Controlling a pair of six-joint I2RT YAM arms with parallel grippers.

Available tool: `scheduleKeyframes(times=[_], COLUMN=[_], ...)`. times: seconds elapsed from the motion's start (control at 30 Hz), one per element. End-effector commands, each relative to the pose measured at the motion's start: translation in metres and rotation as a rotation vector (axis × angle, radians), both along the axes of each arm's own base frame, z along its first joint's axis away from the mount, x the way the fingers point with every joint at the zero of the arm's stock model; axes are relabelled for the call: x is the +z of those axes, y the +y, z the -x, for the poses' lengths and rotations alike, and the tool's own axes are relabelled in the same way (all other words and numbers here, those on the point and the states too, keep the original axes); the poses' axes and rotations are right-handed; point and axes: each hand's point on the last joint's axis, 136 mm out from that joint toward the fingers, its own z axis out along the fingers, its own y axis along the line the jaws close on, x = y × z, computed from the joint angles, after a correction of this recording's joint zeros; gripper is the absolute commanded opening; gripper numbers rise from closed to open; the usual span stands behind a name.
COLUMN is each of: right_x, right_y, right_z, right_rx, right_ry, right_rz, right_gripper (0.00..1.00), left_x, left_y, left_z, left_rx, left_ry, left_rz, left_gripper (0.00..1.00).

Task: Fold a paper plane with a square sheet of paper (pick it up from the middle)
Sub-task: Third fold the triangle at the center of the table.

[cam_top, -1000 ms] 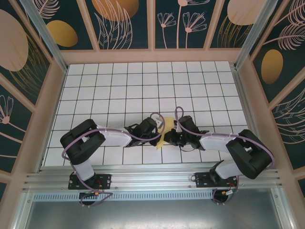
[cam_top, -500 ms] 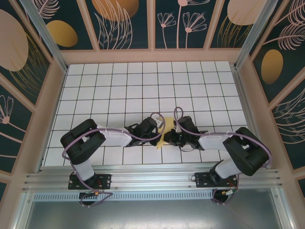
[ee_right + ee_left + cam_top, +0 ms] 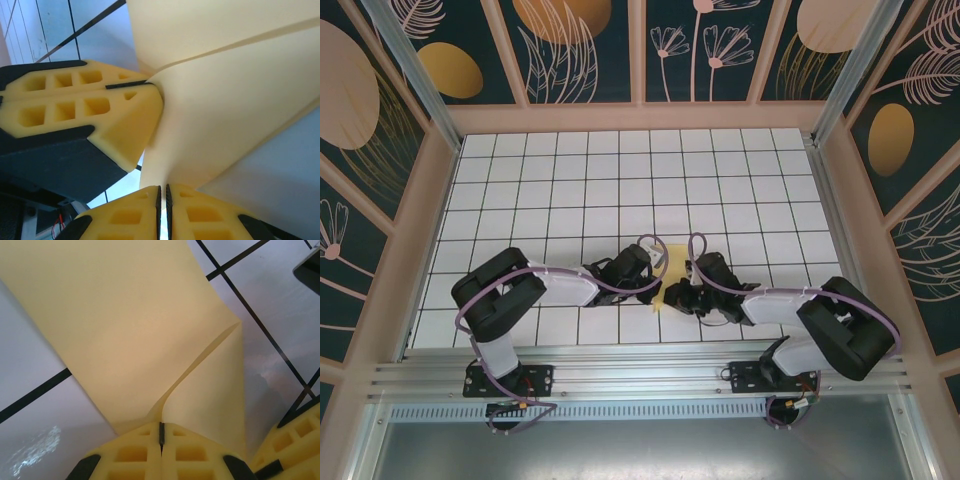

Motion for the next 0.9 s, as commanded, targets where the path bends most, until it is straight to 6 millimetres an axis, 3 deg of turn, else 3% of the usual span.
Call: scheduleKeyframes(times=[0.0, 0.57, 0.87], right_x=[0.009, -0.006, 0.012], right_y=[0.005, 0.007, 0.009], right_z=[-0.005, -0.006, -0.004], right_rx=[-0.018, -0.013, -0.002], right_ry=[-0.038, -0.011, -0.045], right_rz=[-0.033, -0.017, -0.043], right_gripper=[0.14, 0.14, 0.15], left_x=[-0.033, -0.043, -0.045], left_y=[0.015, 0.021, 0.023], left_z=[0.014, 0.014, 0.016], left_rx=[-0.014, 0.003, 0.005], left_ry=[0.09, 0.127, 0.151], left_rz=[-0.083, -0.06, -0.024], left_gripper=[0.0, 0.0, 0.0])
